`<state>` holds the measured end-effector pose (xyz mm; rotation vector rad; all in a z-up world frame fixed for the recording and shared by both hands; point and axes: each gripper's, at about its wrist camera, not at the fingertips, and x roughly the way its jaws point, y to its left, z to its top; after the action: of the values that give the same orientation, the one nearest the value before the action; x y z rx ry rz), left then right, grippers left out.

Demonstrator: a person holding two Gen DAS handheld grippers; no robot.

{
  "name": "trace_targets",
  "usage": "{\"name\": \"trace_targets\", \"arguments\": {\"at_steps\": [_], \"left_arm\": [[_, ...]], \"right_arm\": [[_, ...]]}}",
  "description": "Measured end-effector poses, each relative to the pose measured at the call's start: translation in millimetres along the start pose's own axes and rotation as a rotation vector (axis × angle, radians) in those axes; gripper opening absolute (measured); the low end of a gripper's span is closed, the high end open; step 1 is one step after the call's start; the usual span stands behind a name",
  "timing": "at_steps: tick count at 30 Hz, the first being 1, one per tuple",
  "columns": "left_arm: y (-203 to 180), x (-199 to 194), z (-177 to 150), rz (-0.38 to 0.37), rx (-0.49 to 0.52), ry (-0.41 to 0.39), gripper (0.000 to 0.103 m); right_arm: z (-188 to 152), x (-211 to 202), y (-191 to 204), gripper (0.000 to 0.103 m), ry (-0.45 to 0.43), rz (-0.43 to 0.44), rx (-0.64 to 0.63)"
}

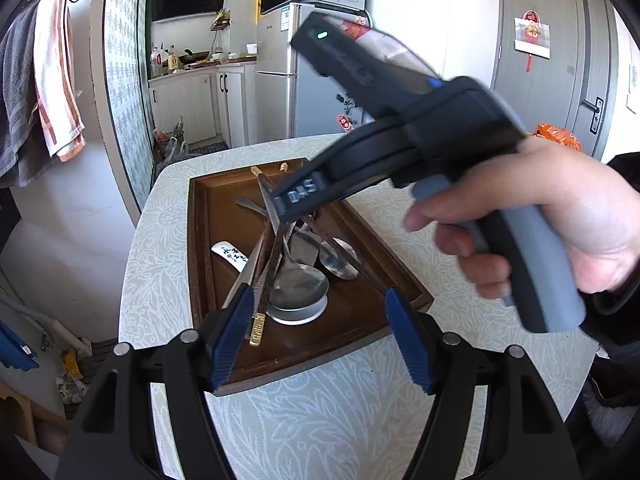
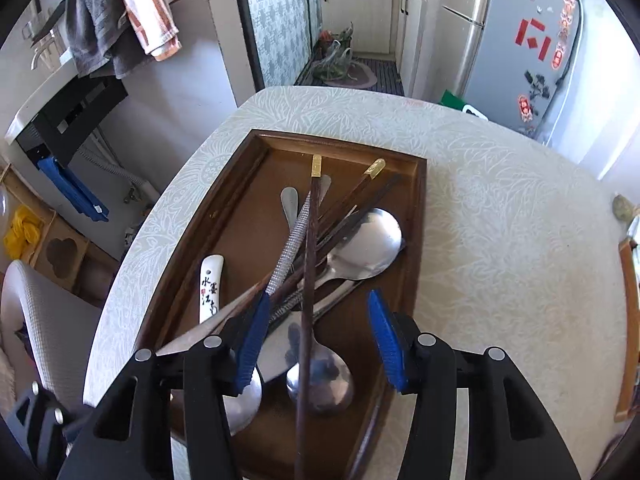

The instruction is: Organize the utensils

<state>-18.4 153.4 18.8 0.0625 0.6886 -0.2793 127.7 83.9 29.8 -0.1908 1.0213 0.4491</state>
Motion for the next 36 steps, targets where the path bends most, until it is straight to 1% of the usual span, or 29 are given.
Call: {"name": "trace_targets", "arguments": {"at_steps": [4,7,9,11,12,13,15,16,18,20,22,26,28,29,31,33,36], "left_arm": [[0,3,-3,0.008,-0.017,0.001,0.074],[-3,4,-3,0.018,-0.044,-0.012,0.078],[-9,4,-2,0.024,-0.055,-0.021,0.079],[-18,6,0,0.036,-0.047,-0.03,0.081],[-23,7,0,0.042,-0.041,-0.035,0.082],[-31,9,1,0.045,-0.033,-0.041,0.084],[-45,13,3,0.046,-0.022,-0.051,0.085],[-50,15,4,0.049,-0.024,-0.056,0.088],[-62,21,4,0.043,-0.041,-0.071,0.09],[-69,27,6,0.045,-0.052,-0.088,0.091],[-77,31,8,0.063,-0.054,-0.123,0.091],[-84,37,12,0.094,-0.087,-0.155,0.092],[-84,32,14,0.112,-0.111,-0.192,0.094],[-85,31,15,0.126,-0.116,-0.188,0.094],[-87,28,16,0.162,-0.097,-0.193,0.095],[-89,25,17,0.216,-0.072,-0.205,0.095],[-87,20,18,0.264,-0.06,-0.225,0.095]], "right_arm": [[-21,-20,-8,0.056,-0.047,-0.014,-0.093],[-44,-33,-17,0.063,-0.084,-0.016,-0.148],[-60,-42,-27,0.063,-0.106,0.004,-0.17],[-74,-50,-38,0.071,-0.139,-0.001,-0.192],[-80,-55,-44,0.073,-0.166,-0.011,-0.197],[-88,-60,-53,0.077,-0.196,-0.016,-0.203],[-98,-64,-67,0.079,-0.226,-0.027,-0.192],[-103,-66,-77,0.08,-0.238,-0.008,-0.187],[-111,-67,-90,0.081,-0.243,-0.001,-0.179],[-120,-67,-103,0.084,-0.256,0.014,-0.181],[-130,-68,-112,0.084,-0.289,-0.012,-0.182],[-147,-77,-130,0.085,-0.38,0.032,-0.16],[-151,-80,-132,0.085,-0.419,0.069,-0.166],[-153,-83,-133,0.085,-0.438,0.071,-0.17],[-155,-87,-130,0.086,-0.465,0.077,-0.192],[-155,-89,-126,0.086,-0.489,0.066,-0.214],[-158,-91,-128,0.089,-0.511,0.107,-0.219]]}}
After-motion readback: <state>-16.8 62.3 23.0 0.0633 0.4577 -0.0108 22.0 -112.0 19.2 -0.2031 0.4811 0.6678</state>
